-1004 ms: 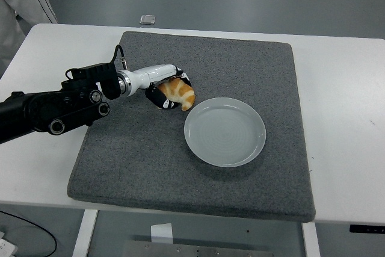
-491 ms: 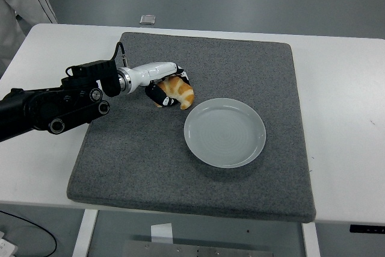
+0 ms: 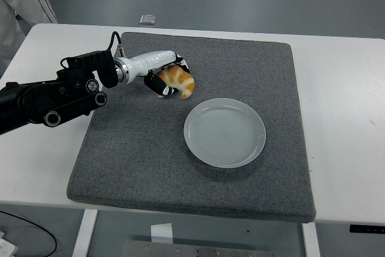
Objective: Place the bread on the plate
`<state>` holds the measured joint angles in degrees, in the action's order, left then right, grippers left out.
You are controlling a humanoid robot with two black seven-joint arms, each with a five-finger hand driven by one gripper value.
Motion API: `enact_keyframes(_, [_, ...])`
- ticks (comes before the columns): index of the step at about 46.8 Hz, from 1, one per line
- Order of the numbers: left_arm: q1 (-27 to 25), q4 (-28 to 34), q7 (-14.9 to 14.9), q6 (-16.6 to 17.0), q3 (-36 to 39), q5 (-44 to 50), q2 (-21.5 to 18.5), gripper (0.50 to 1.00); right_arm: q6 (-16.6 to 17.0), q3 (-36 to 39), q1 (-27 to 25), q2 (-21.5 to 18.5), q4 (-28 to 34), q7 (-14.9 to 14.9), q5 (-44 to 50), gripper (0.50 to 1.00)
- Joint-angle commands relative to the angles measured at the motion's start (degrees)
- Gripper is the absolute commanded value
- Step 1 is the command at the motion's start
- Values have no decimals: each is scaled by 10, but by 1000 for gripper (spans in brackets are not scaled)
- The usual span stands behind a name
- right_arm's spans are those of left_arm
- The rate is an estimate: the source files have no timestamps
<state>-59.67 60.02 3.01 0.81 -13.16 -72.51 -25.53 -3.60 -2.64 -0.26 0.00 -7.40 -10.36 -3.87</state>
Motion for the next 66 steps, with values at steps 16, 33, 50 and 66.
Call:
enact_keyframes(16, [-48, 74, 4, -12, -18, 6, -29, 500, 0, 0, 0, 0, 0, 1, 0, 932])
enact_keyframes(33, [-102, 137, 5, -34, -20, 7, -50, 500, 0, 0, 0, 0, 0, 0, 0, 932])
enact_keyframes(50, [-156, 143, 5, -83, -23, 36, -77, 500, 0, 0, 0, 0, 0, 0, 0, 932])
enact_keyframes(66, [-179, 144, 7, -114, -23, 78, -67, 500, 0, 0, 0, 0, 0, 0, 0, 932])
